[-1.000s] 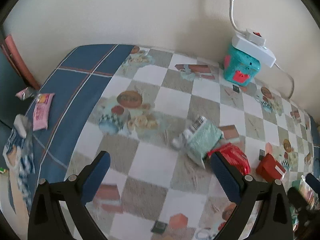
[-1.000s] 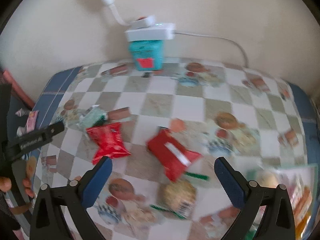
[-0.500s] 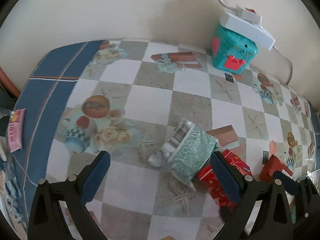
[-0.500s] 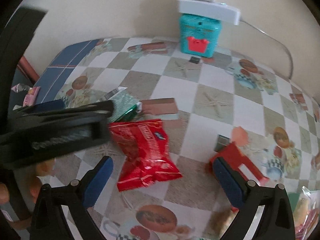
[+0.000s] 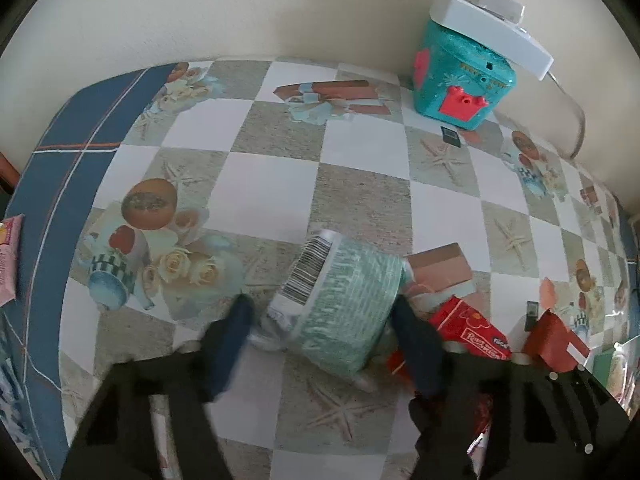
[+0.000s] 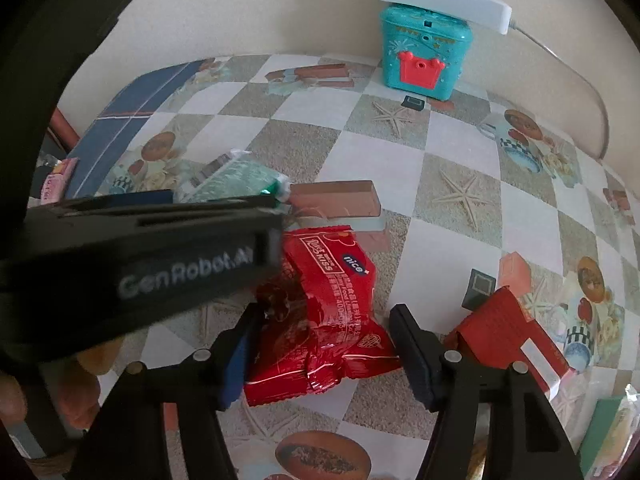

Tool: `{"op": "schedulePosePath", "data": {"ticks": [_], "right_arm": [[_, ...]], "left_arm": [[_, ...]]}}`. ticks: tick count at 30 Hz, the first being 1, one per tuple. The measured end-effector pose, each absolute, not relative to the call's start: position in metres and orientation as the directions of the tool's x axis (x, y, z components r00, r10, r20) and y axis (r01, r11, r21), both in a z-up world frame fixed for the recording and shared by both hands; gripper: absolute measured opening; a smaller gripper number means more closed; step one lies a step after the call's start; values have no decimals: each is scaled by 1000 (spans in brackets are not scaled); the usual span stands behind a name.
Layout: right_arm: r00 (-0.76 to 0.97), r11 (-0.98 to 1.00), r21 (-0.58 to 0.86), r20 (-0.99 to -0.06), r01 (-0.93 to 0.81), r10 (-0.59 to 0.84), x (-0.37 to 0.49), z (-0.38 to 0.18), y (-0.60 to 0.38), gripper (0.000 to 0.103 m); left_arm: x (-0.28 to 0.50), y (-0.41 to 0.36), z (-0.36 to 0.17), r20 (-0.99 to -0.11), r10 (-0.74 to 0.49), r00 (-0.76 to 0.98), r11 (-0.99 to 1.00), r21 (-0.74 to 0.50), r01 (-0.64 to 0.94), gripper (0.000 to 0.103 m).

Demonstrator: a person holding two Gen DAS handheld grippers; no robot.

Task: Organize snacks
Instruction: 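Close the right gripper on the red nice bag while the left grasps the mint-green pack, then carry the red bag over the tray with the right gripper while the left carries the mint-green pack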

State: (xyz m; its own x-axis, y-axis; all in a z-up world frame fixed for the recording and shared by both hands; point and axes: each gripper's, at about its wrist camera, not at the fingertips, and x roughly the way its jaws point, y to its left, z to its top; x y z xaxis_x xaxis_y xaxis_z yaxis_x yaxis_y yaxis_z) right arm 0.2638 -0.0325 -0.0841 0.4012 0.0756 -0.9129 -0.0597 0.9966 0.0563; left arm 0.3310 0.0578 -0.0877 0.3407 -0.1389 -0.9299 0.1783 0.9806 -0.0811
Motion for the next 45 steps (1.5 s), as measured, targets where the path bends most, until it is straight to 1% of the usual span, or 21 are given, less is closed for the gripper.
{"op": "schedulePosePath", "data": {"ticks": [1, 4, 7, 11, 14, 16, 20, 26, 32, 38, 45], "right_arm": [[403, 997, 59, -912, -58, 77, 263, -84, -34, 66], [406, 996, 67, -910, -54, 83, 257, -83, -37, 66], [403, 995, 92, -910, -32, 97, 250, -83, -42, 65], [400, 994, 103, -910, -31, 107, 233, -79, -41, 65], [405, 992, 123, -905, -35, 127, 217, -72, -37, 65], [408, 992, 124, -904, -37, 129, 206, -66, -35, 65], [420, 991, 129, -898, -34, 131, 180, -50, -32, 65], [458, 986, 168, -876, -1, 150, 138, -23, -49, 65], [495, 976, 204, -858, 81, 138, 100, -7, -79, 65], [532, 956, 217, -843, 198, 81, 62, 3, -118, 65], [558, 917, 243, -830, 316, 28, 38, 14, -168, 65]], "left_arm": [[329, 57, -88, -929, -139, 342, 980, -80, 181, 57], [323, 60, -90, -929, -137, 343, 981, -79, 177, 55], [313, 67, -93, -933, -127, 336, 986, -82, 144, 54], [291, 82, -99, -936, -127, 327, 992, -112, 64, 54], [274, 93, -94, -932, -96, 350, 994, -106, -10, 54], [263, 99, -92, -934, -102, 343, 991, -126, -50, 54], [238, 105, -83, -939, -116, 324, 977, -166, -130, 54], [204, 102, -53, -951, -98, 293, 965, -163, -207, 54], [174, 93, -16, -944, -104, 313, 952, -185, -242, 54], [148, 71, -1, -940, -106, 324, 955, -187, -231, 54], [125, 32, 12, -936, -120, 332, 962, -192, -194, 54]]}}
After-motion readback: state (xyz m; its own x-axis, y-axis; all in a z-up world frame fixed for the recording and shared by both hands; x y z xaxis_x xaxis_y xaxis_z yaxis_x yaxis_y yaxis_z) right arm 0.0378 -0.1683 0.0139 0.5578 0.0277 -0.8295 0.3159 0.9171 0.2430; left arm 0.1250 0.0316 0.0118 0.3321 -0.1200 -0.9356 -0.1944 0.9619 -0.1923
